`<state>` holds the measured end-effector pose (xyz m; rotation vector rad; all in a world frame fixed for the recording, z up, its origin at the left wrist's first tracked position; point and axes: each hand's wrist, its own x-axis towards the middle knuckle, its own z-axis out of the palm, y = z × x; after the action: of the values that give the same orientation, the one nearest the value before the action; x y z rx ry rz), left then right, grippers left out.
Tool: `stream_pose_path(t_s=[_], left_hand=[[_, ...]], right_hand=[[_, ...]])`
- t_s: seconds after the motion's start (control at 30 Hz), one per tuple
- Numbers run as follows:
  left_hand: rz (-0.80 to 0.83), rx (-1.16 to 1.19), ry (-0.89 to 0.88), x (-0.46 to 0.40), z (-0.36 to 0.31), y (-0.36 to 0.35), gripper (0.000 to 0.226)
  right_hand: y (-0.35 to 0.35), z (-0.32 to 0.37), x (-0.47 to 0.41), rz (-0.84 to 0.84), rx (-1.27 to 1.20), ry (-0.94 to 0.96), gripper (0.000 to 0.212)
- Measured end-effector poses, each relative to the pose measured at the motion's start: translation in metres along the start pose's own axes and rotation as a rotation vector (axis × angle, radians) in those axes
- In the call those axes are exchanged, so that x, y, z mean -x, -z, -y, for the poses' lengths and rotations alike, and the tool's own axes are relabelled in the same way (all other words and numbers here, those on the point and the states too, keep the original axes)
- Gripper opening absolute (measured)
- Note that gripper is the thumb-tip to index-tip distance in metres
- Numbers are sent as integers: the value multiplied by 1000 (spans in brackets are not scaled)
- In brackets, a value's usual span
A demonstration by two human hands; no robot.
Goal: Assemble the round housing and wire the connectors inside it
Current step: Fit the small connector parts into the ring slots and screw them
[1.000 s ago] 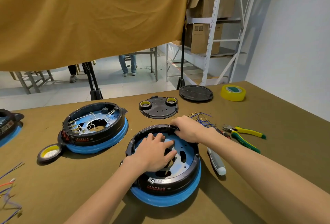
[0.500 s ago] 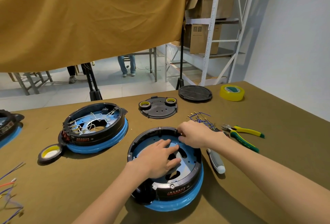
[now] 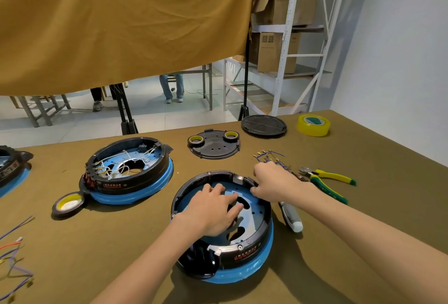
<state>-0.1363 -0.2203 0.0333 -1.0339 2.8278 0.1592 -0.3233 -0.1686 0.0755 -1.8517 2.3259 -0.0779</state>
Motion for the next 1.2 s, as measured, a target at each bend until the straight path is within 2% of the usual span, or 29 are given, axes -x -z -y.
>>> stream_pose_path(t_s=[0.03, 0.1, 0.17, 0.27, 0.33, 0.5, 0.6, 0.67, 0.8, 0.87, 1.0, 1.2], left_hand=[[2, 1, -1, -1, -1, 2, 58], [-17, -16, -33, 1, -6, 1, 58], [-33, 20, -103, 4, -14, -3, 59], [9, 116, -204, 6, -23, -8, 59], [14, 95, -218, 5, -25, -8, 58], [9, 52, -191, 7, -22, -8, 60], [11, 36, -163, 5, -23, -8, 63], [7, -3, -123, 4, -23, -9, 65], [-45, -82, -62, 0, -18, -12, 70], [-48, -87, -52, -3, -16, -12, 71], [-49, -71, -21, -4, -17, -9, 71], [-56, -66, -31, 10, -18, -4, 65]], right_hand=[[0, -1, 2, 54, -8, -18, 16], [2, -4, 3, 82, -20, 18, 27], [7, -2, 3, 63, -31, 60, 29], [11, 7, 1, 32, -157, 121, 18], [9, 10, 1, 21, -230, 127, 23], [-4, 6, 1, 38, -63, 47, 15], [5, 10, -3, 86, -13, 74, 19], [9, 15, -5, 91, -19, 106, 16], [4, 20, -1, -10, -146, 156, 20], [-3, 17, 6, -32, -187, 94, 24], [-11, 6, 18, 12, -82, -30, 18], [7, 1, 15, 52, -282, 191, 26]])
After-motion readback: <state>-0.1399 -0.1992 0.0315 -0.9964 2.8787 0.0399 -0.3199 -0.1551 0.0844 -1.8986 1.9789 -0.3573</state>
